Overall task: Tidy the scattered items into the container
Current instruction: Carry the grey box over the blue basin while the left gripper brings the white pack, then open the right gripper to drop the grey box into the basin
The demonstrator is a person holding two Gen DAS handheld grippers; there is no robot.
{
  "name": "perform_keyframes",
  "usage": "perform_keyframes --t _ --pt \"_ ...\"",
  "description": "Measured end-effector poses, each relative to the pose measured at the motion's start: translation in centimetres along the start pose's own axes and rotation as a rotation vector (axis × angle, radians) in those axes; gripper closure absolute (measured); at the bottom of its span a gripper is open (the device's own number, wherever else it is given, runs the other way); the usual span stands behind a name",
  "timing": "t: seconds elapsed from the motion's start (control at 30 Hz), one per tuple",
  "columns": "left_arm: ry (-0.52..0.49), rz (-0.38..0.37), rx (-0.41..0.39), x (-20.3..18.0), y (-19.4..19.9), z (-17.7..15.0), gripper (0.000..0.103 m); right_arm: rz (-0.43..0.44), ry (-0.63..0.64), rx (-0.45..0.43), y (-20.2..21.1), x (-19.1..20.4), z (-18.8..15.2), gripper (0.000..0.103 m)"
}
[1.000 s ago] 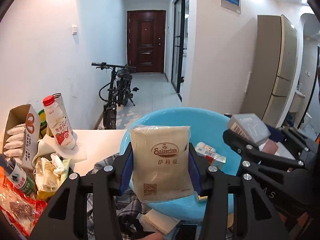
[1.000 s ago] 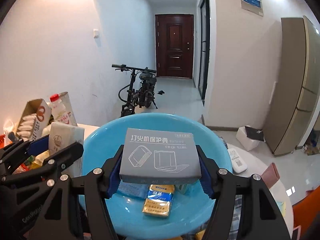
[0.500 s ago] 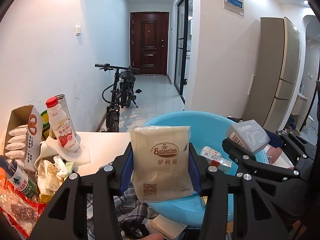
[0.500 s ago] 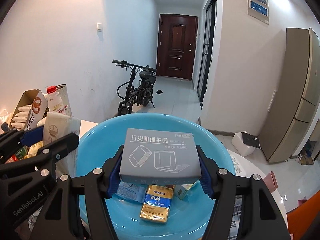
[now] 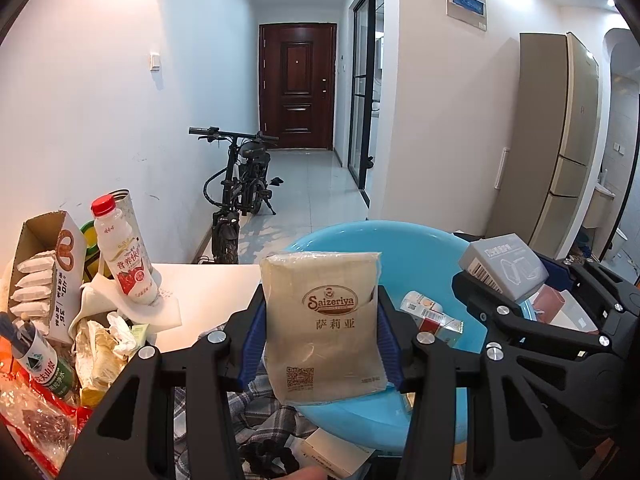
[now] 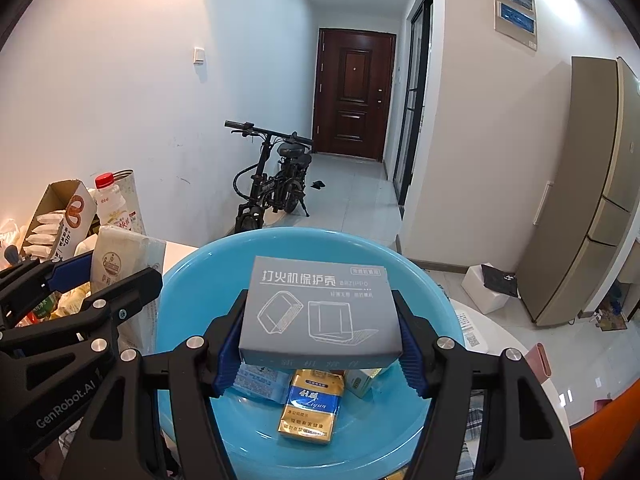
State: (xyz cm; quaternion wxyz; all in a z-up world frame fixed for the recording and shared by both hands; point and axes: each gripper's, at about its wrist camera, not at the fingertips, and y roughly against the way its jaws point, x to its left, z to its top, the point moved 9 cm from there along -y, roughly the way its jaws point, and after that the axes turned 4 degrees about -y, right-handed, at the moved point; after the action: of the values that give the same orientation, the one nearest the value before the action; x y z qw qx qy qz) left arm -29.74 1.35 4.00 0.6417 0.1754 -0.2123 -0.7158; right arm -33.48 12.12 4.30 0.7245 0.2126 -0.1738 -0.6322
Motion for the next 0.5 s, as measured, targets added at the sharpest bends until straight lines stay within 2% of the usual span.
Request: perform_keyframes --t 0.3,0.37,0.43,0.5 --pt "-0.004 0.004 -0.002 -0.1 0.1 0.0 0.056 0.008 -0.012 0.029 -0.2 -0.2 -0.3 0.034" --pt "-0.002 0.007 -0.005 0.0 0.1 0.1 0.056 -0.009 -0.008 0.027 -0.2 -0.4 -0.2 0.029" --pt "0.002 0.004 -0.006 0.0 0.2 0.1 0.056 -0.041 0.003 0.022 -0.2 -0.8 -0.1 0.018" --pt "0.003 -0.003 -0.005 0.0 0.2 0.1 0.056 -0.053 0.006 0.011 0.0 -1.1 0.0 0.015"
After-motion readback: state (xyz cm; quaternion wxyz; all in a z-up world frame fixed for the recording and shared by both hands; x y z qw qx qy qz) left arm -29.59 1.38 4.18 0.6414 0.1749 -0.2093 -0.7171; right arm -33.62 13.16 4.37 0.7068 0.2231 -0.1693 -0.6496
